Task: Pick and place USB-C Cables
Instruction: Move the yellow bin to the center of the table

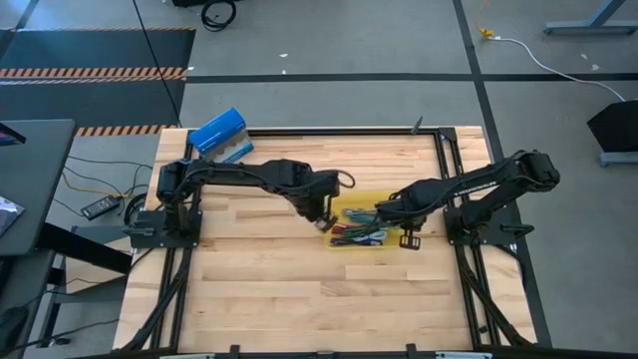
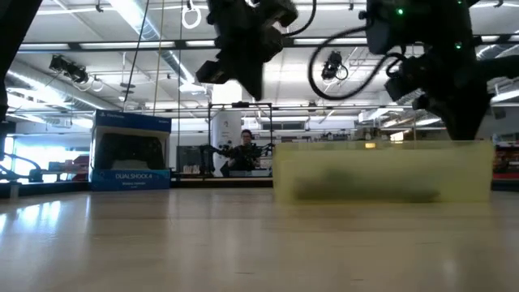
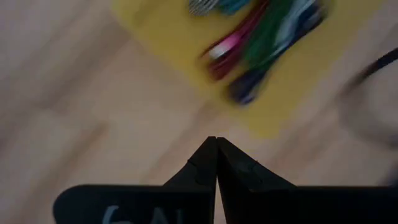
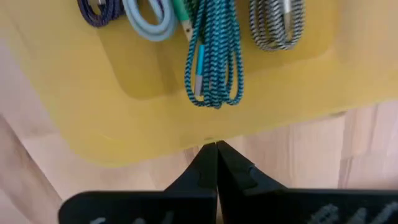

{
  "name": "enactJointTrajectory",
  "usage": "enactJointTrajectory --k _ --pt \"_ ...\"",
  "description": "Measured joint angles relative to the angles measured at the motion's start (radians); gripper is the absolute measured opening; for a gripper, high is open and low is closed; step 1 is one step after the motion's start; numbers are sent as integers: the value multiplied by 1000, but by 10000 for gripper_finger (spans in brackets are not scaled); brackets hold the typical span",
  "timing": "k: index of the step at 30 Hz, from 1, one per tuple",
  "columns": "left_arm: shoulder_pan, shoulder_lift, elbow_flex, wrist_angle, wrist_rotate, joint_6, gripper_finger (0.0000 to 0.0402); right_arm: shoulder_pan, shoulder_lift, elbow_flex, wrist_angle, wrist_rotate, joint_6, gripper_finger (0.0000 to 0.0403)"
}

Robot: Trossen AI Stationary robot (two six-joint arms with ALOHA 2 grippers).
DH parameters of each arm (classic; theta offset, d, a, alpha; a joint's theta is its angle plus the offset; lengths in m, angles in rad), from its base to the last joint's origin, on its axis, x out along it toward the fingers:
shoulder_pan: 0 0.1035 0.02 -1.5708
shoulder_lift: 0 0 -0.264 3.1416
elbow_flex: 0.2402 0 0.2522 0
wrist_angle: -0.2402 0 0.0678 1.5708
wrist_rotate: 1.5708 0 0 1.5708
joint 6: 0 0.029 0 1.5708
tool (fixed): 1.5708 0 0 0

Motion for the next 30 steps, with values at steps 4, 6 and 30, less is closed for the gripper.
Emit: enactJointTrajectory --k 4,6,30 --pt "-8 0 -1 -183 -155 268 13 -3 0 7 29 9 4 0" --pt "-7 -2 -19 -177 -196 394 13 -4 1 7 42 10 -8 0" --pt "-22 0 -289 103 -98 644 13 -18 15 8 317 9 -58 0"
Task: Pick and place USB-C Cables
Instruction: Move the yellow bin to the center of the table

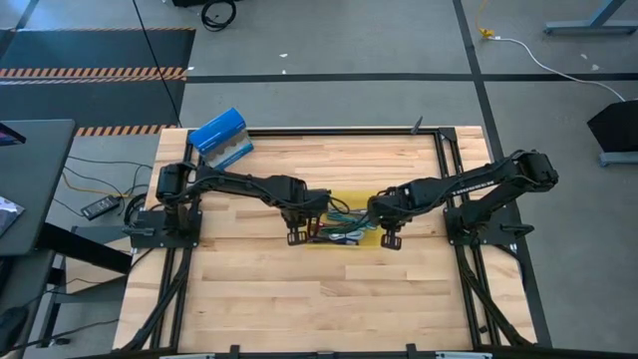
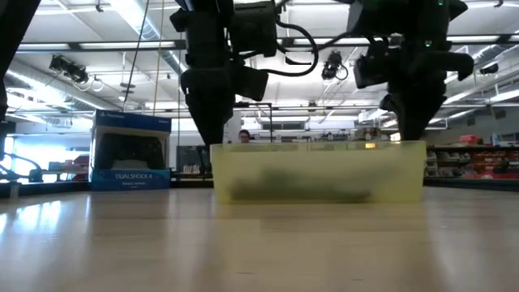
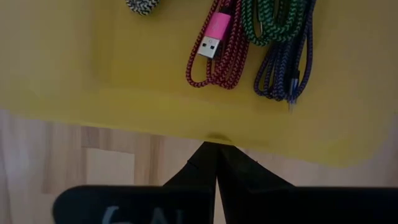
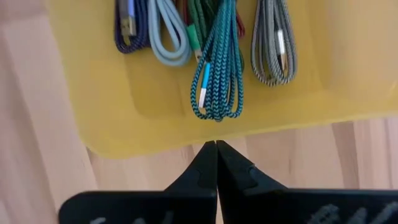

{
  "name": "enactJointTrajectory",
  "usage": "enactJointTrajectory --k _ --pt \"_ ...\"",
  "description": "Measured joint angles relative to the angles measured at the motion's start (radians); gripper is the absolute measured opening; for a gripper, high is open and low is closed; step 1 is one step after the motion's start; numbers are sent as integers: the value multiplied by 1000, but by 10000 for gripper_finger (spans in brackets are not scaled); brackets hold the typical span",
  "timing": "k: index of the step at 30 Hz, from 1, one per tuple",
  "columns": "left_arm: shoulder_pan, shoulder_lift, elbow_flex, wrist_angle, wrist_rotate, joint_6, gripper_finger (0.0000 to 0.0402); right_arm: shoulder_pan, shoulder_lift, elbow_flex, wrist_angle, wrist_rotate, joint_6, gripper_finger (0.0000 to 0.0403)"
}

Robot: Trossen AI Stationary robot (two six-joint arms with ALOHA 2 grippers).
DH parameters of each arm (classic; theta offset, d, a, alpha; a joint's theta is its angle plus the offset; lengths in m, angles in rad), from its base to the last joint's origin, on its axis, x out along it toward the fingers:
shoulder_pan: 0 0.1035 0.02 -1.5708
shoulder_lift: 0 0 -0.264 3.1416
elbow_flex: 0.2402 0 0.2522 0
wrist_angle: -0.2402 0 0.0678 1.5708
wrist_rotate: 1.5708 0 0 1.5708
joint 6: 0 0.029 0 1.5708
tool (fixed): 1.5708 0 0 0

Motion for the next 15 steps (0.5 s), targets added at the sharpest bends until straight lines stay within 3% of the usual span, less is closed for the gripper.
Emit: enactJointTrajectory --k 15 --pt "-2 0 -1 -52 51 6 13 -26 62 0 116 -21 7 0"
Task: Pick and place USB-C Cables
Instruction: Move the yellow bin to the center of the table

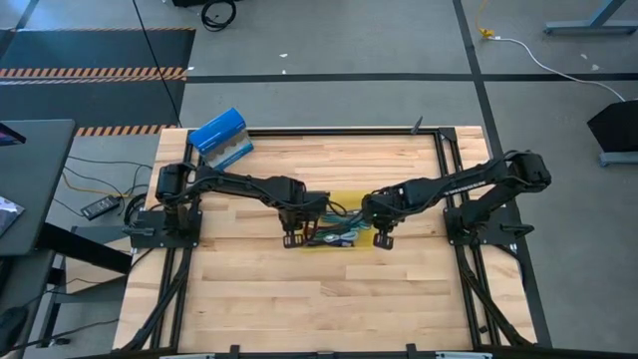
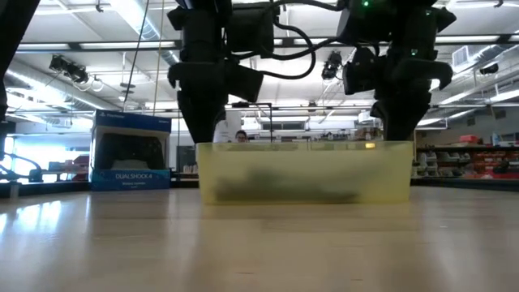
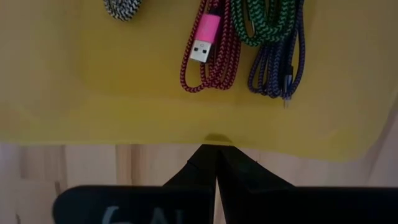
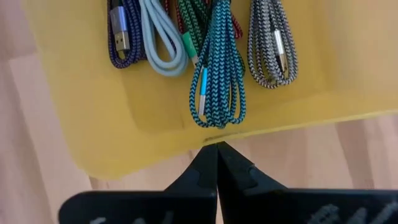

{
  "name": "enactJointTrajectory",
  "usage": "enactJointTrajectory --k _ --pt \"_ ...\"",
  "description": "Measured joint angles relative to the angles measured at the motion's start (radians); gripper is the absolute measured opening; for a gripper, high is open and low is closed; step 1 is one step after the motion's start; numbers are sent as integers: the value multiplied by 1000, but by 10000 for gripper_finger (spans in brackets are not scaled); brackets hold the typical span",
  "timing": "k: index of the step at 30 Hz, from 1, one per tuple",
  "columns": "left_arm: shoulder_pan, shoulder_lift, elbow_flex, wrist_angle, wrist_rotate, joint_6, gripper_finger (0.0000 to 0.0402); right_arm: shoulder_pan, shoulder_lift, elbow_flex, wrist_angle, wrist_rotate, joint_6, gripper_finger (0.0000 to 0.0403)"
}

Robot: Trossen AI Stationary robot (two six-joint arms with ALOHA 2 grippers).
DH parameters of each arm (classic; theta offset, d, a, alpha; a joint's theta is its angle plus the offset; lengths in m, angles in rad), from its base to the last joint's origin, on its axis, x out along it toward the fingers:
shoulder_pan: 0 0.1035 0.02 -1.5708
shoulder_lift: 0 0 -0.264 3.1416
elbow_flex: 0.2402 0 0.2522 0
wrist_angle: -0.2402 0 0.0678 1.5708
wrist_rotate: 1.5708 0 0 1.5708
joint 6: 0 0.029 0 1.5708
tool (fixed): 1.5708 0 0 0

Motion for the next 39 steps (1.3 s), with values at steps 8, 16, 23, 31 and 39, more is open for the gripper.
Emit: enactJointTrajectory --k 8,16,23,31,39 --pt "5 0 0 -81 -19 41 13 0 35 0 88 -25 46 0" --pt "23 0 0 -111 -78 39 13 -1 53 -1 146 -21 51 0" --pt "48 0 0 -126 -50 6 13 -38 53 -1 168 -6 47 0" --pt "47 0 0 -131 -1 12 13 -89 53 -1 171 5 33 0" --pt "58 1 0 -133 -13 16 13 -106 53 -1 175 0 13 0"
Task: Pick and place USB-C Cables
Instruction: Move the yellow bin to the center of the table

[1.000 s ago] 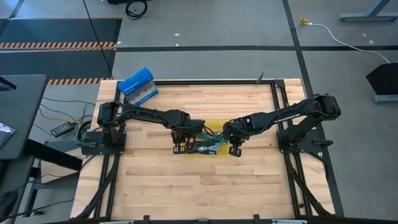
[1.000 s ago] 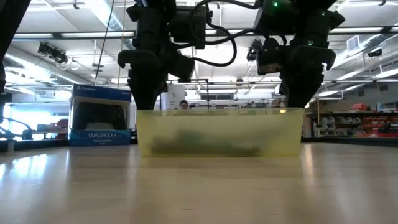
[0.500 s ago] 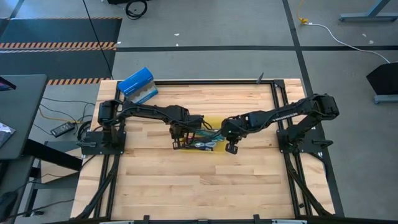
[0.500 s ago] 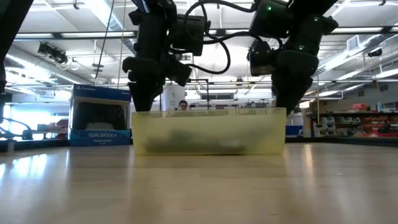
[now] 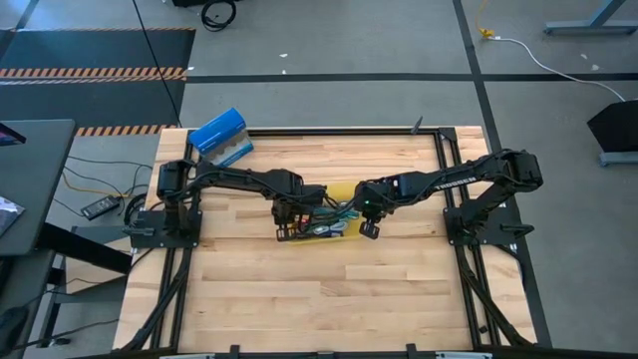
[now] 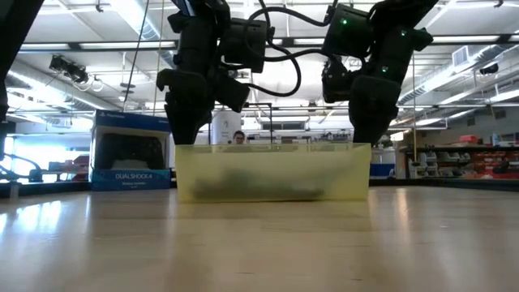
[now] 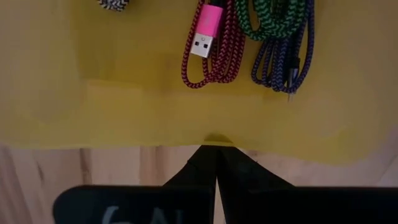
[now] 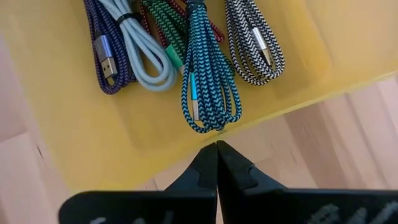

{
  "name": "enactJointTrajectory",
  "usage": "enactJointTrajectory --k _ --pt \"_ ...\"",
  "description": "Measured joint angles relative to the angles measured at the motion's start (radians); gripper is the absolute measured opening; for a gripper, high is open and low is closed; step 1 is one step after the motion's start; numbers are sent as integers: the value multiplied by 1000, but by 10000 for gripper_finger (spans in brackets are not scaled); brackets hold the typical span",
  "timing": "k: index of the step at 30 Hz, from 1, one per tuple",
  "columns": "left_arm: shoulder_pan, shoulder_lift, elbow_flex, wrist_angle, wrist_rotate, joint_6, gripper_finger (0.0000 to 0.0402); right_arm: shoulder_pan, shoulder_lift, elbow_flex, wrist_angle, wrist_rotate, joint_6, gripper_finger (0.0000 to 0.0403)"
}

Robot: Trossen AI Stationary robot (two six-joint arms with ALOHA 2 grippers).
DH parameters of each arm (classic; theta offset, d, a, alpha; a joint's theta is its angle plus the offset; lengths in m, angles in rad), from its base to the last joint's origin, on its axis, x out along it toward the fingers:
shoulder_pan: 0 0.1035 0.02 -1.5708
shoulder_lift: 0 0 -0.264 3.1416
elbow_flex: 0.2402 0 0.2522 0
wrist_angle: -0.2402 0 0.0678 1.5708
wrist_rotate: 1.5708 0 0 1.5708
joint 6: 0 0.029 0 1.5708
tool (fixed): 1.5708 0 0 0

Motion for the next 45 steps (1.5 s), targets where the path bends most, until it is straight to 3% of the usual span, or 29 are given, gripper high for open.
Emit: enactJointTrajectory --k 15,45 --pt "50 0 0 7 -47 0 13 -4 0 0 1 -11 0 0" --pt "45 0 0 7 -11 -2 13 -37 -1 1 -6 -30 -18 0"
